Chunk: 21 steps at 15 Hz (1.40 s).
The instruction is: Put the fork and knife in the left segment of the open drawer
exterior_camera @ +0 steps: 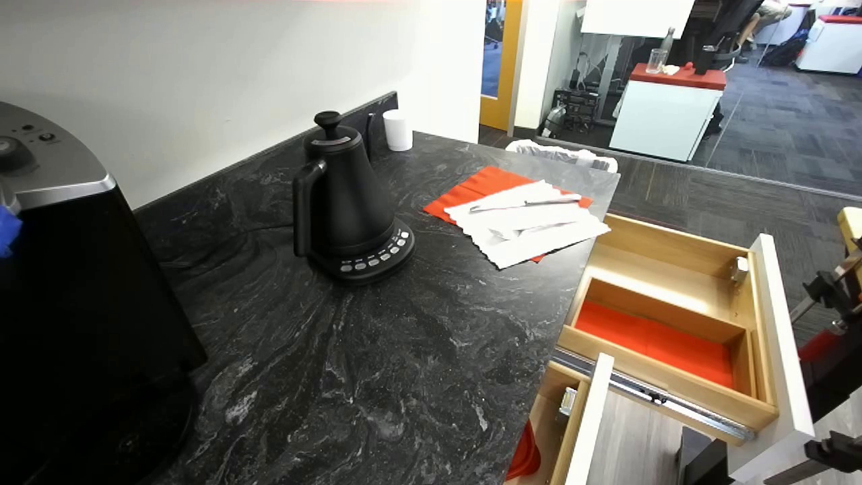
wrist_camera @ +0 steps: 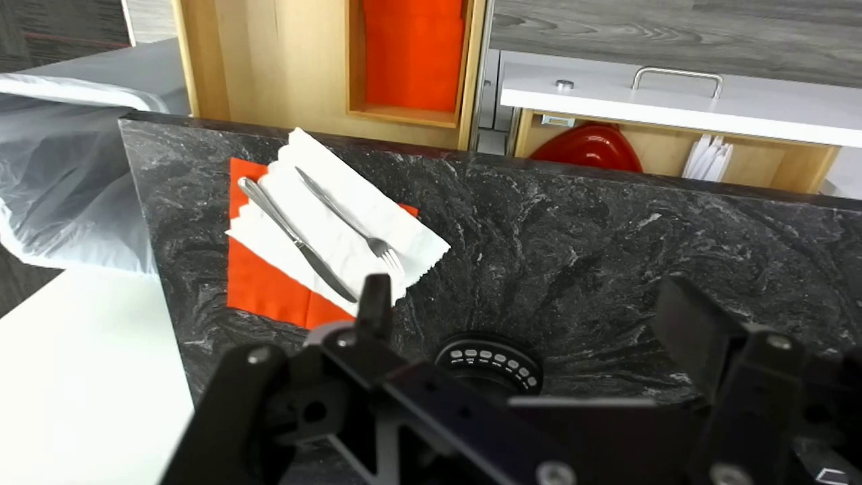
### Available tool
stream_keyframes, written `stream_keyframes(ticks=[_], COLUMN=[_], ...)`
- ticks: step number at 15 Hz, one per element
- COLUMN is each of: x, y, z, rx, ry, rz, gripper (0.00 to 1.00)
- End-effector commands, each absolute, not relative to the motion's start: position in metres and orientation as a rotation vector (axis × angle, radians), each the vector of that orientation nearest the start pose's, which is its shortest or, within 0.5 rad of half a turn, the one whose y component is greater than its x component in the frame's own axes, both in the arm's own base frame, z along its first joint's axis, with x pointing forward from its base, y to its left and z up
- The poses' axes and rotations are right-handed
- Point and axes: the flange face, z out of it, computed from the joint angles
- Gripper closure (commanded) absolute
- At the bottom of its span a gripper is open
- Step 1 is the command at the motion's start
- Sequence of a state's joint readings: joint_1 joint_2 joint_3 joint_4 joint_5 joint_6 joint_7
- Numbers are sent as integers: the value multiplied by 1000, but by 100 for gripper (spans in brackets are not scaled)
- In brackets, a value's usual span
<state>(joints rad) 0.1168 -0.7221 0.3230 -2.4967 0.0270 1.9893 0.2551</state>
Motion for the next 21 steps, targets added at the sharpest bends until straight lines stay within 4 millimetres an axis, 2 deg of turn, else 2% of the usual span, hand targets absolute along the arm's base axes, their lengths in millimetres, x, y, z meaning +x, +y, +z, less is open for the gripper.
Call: stream_keyframes(ticks=[1,3,4,8,10,13,16,19,20,21], x=[334,344,353,398,415,429,440,450,451,444], y=[179,178,171,128,106,82,59,41,38,44], z=[523,510,498,439,417,388,377,373,373,372], rx=[-3210,-3216,-3228,-3252,-3254,-3245,-3249,-3249,-3247,-3242], ry=[-231,-207,-169,5,75,137,198,280,340,246], rz=[-395,-383,-366,-351,-340,-274,-222,-211,-208,-178], gripper=[0,0,0,0,0,0,0,0,0,0])
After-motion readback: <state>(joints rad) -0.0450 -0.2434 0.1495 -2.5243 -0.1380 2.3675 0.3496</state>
